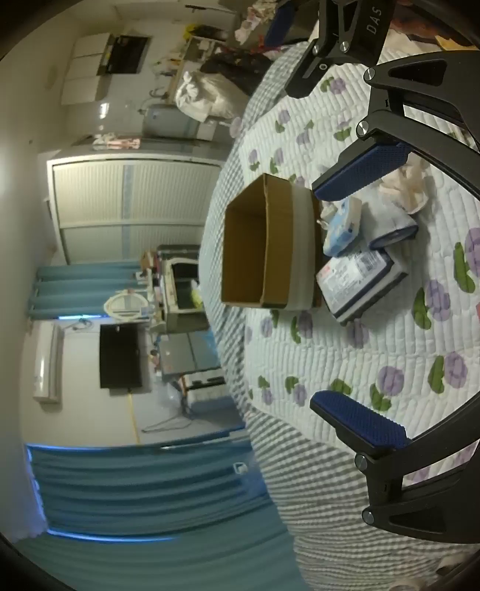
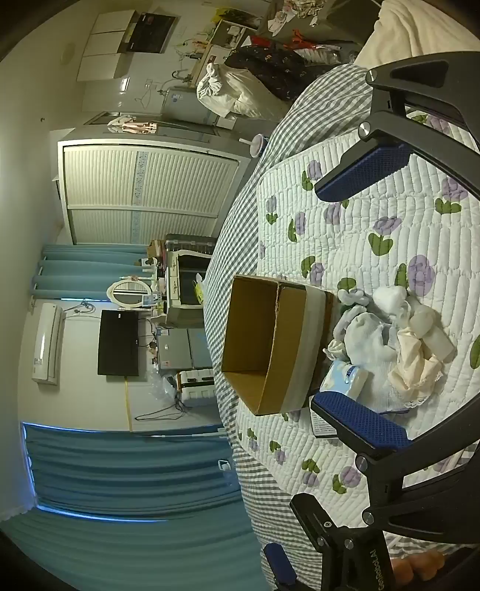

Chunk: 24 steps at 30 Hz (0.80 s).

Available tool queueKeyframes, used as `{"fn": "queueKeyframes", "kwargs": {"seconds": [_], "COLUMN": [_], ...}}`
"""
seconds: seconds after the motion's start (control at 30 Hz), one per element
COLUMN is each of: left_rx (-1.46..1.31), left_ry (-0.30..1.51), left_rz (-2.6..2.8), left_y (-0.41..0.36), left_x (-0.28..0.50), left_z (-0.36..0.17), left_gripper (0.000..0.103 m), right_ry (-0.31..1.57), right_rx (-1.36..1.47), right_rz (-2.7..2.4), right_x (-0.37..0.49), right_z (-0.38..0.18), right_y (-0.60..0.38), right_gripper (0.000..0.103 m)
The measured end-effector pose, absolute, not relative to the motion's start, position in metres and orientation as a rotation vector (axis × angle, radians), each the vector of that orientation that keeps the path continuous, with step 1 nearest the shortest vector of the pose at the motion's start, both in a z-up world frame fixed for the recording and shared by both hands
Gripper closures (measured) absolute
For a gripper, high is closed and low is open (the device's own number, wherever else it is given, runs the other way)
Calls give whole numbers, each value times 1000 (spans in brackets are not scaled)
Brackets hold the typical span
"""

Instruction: Organize soft objects

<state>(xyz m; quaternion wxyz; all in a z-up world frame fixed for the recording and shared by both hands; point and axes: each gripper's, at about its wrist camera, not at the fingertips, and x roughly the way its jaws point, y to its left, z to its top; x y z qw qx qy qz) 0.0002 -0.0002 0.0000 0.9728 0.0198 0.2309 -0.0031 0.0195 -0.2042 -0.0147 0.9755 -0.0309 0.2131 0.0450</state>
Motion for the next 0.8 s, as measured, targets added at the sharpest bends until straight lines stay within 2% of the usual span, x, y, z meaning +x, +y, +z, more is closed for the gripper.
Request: {"fn": "queueKeyframes", "kwargs": {"seconds": [0.8], "left_rx": [45], "left_ry": [464], "left_rz": [-4], "left_y": [1], "left_x": [1], "left_z": [-4], "left_gripper": [0], "right_ry": [438], "right_rx": [-65], "right_rz": [89], "right_x": [21], "right_z": [-17], "right_y": [-204], "right_gripper": [0]}}
